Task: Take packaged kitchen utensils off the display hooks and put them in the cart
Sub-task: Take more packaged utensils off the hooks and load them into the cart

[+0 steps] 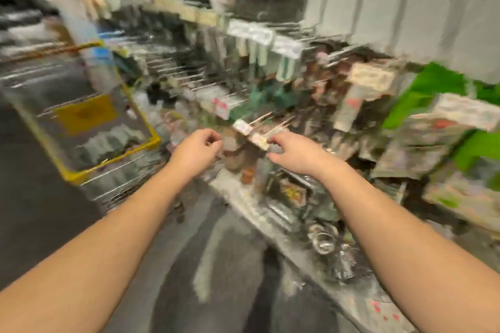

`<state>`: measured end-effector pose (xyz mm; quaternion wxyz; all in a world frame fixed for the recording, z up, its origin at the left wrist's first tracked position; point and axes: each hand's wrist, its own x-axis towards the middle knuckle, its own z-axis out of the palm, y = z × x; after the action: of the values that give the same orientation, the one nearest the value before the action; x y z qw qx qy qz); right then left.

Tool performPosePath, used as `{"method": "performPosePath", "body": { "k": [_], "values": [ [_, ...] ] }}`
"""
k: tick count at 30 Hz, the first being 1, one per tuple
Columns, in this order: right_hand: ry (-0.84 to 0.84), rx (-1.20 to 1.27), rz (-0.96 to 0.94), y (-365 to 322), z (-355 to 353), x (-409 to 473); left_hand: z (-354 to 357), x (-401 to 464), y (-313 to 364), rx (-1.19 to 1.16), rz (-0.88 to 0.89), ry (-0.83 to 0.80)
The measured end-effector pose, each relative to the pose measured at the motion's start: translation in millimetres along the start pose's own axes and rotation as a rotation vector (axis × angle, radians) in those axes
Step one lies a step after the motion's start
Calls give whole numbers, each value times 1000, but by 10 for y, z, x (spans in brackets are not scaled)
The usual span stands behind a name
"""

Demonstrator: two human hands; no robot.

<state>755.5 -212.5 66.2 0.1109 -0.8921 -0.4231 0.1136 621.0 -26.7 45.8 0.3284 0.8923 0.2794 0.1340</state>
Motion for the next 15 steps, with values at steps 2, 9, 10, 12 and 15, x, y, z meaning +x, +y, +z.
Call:
{"method": "performPosePath", "body": {
  "k": [2,9,10,12,15],
  "values": [
    [-88,21,-54,-373,400,254,-135,-136,-613,34,-109,-3],
    [-395,-2,-235,-1362,1515,970,-480,-524,-2054,77,-365,-22],
    [-435,-8,-249,-1459,1634,1088,-514,-510,-2207,79,-384,-27],
    [-490,-4,-269,-1628,1835,1345,-591,-422,-2478,53,-437,-26],
    [-534,24,-312,-1842,2066,1799,-716,-131,-2819,-25,-493,-1]
  ]
}}
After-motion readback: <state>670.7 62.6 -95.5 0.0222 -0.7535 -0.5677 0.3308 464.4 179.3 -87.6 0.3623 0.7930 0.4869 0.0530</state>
